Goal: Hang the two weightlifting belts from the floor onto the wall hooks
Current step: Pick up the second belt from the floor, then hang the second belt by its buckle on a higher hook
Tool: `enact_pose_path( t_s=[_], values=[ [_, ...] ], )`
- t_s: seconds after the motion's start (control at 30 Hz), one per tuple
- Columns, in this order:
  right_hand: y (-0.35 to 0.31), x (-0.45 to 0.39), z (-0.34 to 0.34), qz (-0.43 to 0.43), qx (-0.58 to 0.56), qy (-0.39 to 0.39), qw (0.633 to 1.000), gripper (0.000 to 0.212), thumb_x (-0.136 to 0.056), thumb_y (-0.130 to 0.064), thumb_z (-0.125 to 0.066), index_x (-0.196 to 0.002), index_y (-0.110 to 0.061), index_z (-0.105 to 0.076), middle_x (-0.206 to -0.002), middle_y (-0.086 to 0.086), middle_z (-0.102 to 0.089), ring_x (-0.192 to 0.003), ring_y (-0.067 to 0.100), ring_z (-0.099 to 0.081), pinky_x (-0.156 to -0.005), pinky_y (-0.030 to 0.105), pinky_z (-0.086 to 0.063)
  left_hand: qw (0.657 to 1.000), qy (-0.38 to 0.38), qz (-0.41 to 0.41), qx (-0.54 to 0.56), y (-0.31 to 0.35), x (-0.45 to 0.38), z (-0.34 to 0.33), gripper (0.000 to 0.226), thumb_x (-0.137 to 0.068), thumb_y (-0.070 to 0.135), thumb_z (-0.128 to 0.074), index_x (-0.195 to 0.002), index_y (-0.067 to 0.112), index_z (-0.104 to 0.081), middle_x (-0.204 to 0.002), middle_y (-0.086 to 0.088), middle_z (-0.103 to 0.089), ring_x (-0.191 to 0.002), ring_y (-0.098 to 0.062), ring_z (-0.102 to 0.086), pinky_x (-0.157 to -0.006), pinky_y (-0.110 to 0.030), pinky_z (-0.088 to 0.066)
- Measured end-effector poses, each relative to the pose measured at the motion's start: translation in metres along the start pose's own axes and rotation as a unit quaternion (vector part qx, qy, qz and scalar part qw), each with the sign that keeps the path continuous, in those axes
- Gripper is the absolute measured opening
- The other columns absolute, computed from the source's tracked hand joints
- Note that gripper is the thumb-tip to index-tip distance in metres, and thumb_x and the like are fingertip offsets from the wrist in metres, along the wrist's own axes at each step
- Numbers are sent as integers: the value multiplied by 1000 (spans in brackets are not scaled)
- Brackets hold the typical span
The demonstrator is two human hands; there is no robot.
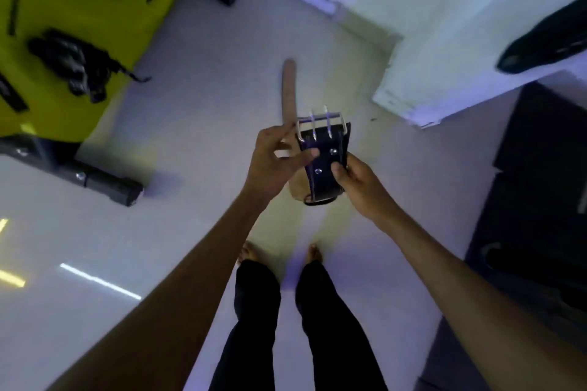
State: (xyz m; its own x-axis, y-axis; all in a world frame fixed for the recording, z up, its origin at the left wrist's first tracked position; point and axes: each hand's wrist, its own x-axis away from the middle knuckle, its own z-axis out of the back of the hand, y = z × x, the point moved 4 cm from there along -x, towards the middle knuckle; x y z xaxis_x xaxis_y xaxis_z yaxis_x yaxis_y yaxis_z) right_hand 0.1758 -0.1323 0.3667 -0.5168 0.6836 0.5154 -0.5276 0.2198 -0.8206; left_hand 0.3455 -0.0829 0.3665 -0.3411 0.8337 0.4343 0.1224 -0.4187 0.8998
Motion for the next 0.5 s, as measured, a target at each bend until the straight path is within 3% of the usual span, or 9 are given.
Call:
enact_pose_path(
  t_s=[0.07,0.1,0.2,0.27,0.37,0.4,0.5],
  values=[
    [-35,42,28,10,-63,37,997,51,-90,-58,-54,-129,-26,-52,-122,9,-66,-107,11,-69,-92,34,-58,996,-49,-56,-53,58,22,-23,45,-79,18,-85,-121,16,-68,-133,-5,-52,-116,-20,-60,-91,-25,-56],
    [-51,60,41,20,-81,49,995,46,-93,-47,-51,-132,-22,-50,-123,10,-64,-103,3,-69,-88,26,-58,991,-70,-89,-72,86,34,-33,45,-80,23,-83,-121,15,-67,-135,-5,-54,-119,-20,-60,-95,-30,-55],
    [-102,108,82,60,-99,89,989,33,-104,-15,-41,-137,-14,-47,-125,10,-62,-100,-5,-67,-86,19,-57,974,-77,-183,-106,170,68,-60,45,-81,29,-78,-123,25,-63,-130,-7,-63,-119,-16,-63,-101,-30,-53],
    [-134,136,110,89,-97,121,984,30,-105,-15,-42,-132,-22,-51,-125,3,-64,-109,3,-67,-96,29,-55,967,-74,-221,-102,217,86,-77,45,-82,24,-80,-124,19,-65,-125,-5,-69,-117,-17,-66,-102,-33,-53],
    [-181,182,156,139,-114,160,971,23,-103,-34,-46,-122,-35,-58,-121,7,-69,-117,23,-64,-104,47,-50,957,-89,-263,-80,279,112,-106,41,-82,10,-81,-121,12,-68,-119,-3,-72,-113,-14,-68,-101,-38,-55],
    [-195,196,173,159,-116,171,965,23,-102,-37,-45,-121,-35,-59,-120,8,-69,-114,21,-65,-100,44,-53,951,-92,-285,-83,300,122,-116,40,-83,6,-79,-120,12,-67,-117,-1,-72,-109,-11,-68,-100,-35,-56],
    [-230,244,217,218,-124,180,951,25,-105,-30,-43,-125,-26,-58,-112,-3,-70,-98,1,-69,-76,20,-58,924,-93,-356,-101,358,167,-154,37,-87,-3,-72,-119,12,-63,-114,-2,-68,-99,-5,-67,-95,-21,-52]
  ],
)
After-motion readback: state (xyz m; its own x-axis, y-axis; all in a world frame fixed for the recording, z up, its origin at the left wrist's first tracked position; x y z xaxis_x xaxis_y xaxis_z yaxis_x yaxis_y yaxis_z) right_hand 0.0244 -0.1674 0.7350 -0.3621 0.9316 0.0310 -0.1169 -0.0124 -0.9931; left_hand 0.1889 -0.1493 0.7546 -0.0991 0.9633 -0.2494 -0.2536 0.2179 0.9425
